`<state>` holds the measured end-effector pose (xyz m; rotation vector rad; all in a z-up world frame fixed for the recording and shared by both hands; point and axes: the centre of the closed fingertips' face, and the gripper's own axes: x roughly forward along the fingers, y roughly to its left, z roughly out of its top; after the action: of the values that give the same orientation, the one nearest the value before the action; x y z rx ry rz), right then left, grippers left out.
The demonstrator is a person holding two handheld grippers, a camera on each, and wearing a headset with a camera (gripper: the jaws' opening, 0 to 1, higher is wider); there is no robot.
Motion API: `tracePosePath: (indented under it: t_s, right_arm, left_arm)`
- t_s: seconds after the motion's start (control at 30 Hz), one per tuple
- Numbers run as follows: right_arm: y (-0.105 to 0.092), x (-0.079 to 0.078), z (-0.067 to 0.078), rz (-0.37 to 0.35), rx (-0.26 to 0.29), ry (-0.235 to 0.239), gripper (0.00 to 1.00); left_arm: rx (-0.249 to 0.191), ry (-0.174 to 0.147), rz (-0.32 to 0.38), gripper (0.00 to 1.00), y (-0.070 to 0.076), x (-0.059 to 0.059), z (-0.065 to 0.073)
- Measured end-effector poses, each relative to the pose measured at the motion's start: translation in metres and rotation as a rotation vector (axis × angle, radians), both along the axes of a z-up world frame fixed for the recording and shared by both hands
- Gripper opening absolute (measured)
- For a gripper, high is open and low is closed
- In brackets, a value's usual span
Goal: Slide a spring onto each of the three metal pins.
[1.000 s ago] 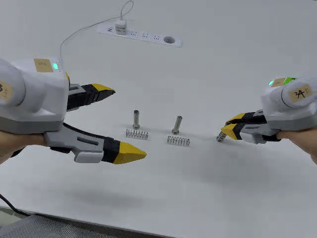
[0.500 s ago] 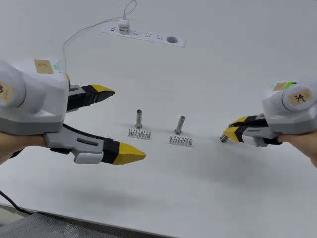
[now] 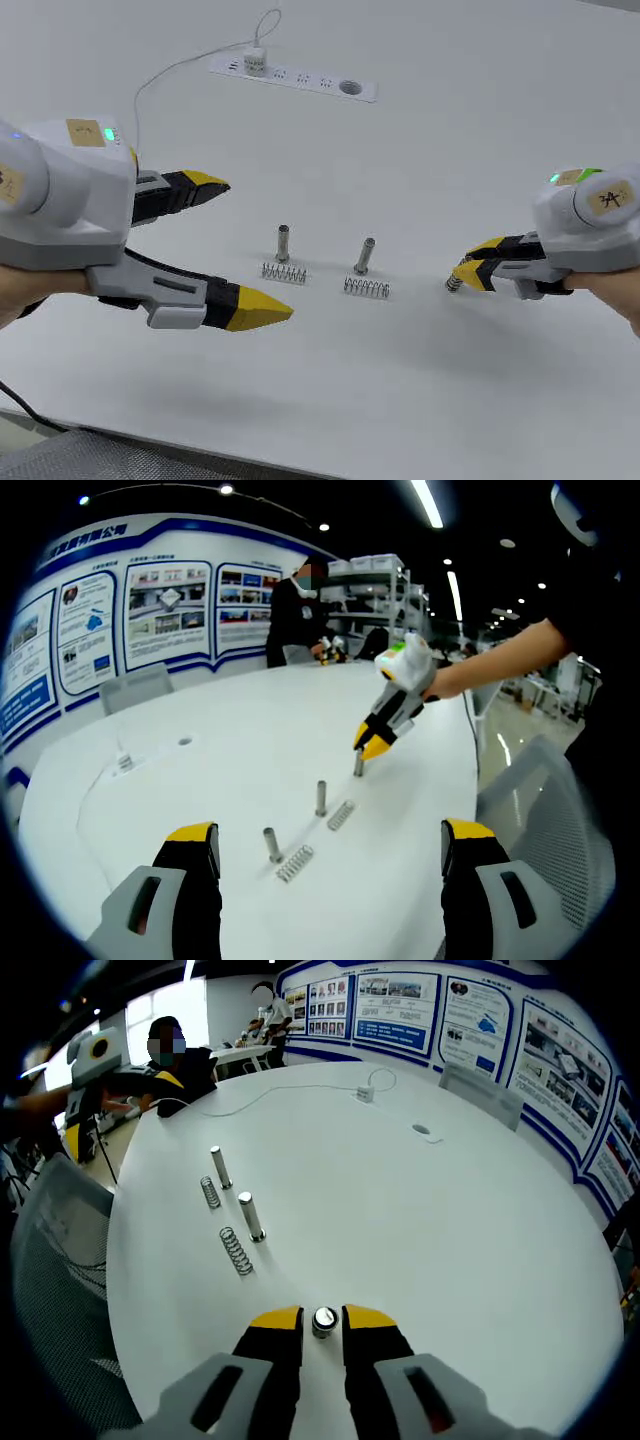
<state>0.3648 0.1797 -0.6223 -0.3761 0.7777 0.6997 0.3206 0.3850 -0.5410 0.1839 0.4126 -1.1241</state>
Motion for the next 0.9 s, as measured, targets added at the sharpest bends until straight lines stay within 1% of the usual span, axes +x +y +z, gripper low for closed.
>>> tracePosePath:
  t_s: [0.07, 0.17, 0.23, 0.3, 0.33, 0.37, 0.43, 0.53, 0.6, 0.8, 0.9]
  right_arm:
    - [0.001, 0.001, 0.007, 0.006, -0.01, -0.02, 0.16]
    - [0.011, 0.003, 0.022, 0.02, 0.018, -0.064, 0.17]
    - [0.023, 0.003, 0.031, 0.054, 0.039, -0.088, 0.18]
    - [0.036, 0.001, 0.036, 0.099, 0.046, -0.098, 0.18]
    - [0.041, 0.0, 0.036, 0.116, 0.044, -0.097, 0.19]
    - [0.048, -0.003, 0.034, 0.152, 0.034, -0.09, 0.19]
    - [0.057, -0.006, 0.029, 0.192, 0.02, -0.079, 0.19]
    - [0.067, -0.009, 0.019, 0.221, 0.021, -0.057, 0.19]
    - [0.071, -0.01, 0.013, 0.229, 0.016, -0.048, 0.18]
    - [0.08, -0.011, -0.008, 0.236, 0.019, 0.007, 0.17]
    - [0.083, -0.013, -0.017, 0.254, 0.005, 0.032, 0.17]
  left_arm:
    - [0.005, -0.002, -0.003, 0.94, 0.0, 0.0, 0.0]
    - [0.001, -0.004, -0.004, 0.94, 0.0, 0.0, 0.0]
    - [0.002, -0.003, -0.003, 0.93, 0.0, 0.001, -0.002]
    - [0.007, -0.003, -0.004, 0.93, 0.0, 0.002, -0.004]
    - [0.006, -0.002, -0.005, 0.93, 0.0, 0.002, -0.004]
    - [0.007, -0.001, -0.004, 0.93, 0.0, 0.002, -0.004]
    - [0.006, -0.005, -0.002, 0.93, 0.0, 0.002, -0.004]
    - [0.009, -0.01, 0.008, 0.93, 0.002, 0.004, -0.004]
    - [0.017, -0.01, 0.016, 0.93, 0.005, 0.005, -0.005]
    - [0.014, -0.005, 0.043, 0.92, 0.014, 0.009, -0.008]
    - [0.014, 0.0, 0.05, 0.92, 0.016, 0.009, -0.01]
